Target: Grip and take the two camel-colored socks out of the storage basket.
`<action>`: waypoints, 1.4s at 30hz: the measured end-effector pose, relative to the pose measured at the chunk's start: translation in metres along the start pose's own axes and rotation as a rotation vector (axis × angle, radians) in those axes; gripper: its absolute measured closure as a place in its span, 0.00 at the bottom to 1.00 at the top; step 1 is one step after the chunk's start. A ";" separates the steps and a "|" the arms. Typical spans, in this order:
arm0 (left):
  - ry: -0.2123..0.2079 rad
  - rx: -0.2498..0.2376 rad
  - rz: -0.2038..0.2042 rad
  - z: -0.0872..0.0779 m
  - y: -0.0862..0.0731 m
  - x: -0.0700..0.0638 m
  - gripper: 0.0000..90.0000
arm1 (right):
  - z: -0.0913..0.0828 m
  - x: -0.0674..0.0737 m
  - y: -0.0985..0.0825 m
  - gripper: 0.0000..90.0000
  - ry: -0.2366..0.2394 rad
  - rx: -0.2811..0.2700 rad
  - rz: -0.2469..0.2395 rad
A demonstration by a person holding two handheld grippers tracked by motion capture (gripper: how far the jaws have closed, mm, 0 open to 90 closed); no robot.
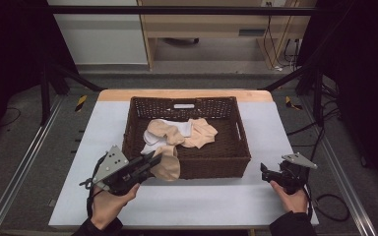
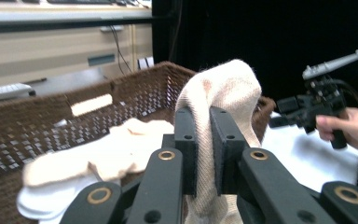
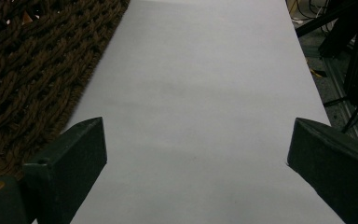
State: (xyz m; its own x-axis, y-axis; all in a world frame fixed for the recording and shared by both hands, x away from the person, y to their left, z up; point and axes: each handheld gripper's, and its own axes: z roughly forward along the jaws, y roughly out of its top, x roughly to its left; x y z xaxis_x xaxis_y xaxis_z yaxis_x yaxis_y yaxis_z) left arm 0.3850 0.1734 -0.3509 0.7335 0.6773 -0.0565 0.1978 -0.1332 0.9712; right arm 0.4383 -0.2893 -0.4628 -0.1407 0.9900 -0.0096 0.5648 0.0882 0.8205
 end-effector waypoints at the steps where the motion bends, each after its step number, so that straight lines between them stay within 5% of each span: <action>1: 0.000 0.000 0.000 0.000 0.000 0.000 0.91 | 0.000 0.000 0.000 0.05 0.000 0.000 -0.001; 19: -0.058 0.230 0.012 0.027 -0.062 -0.022 0.91 | 0.000 0.002 -0.001 0.06 0.003 0.005 -0.012; 32: -0.059 0.382 0.028 0.054 -0.098 -0.022 0.88 | 0.002 0.003 -0.001 0.05 0.005 0.012 -0.019; 35: -0.046 0.387 0.035 0.055 -0.100 -0.023 0.81 | 0.002 0.003 -0.001 0.05 0.005 0.014 -0.020; 42: -0.043 0.317 0.016 0.047 -0.088 -0.023 0.69 | 0.001 0.002 -0.001 0.05 0.007 0.012 -0.012</action>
State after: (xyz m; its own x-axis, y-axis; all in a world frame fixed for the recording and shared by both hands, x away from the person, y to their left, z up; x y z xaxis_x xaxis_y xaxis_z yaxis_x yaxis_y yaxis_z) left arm 0.3814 0.1358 -0.4459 0.7639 0.6428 -0.0579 0.3736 -0.3672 0.8518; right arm 0.4380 -0.2869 -0.4641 -0.1533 0.9881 -0.0159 0.5728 0.1019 0.8134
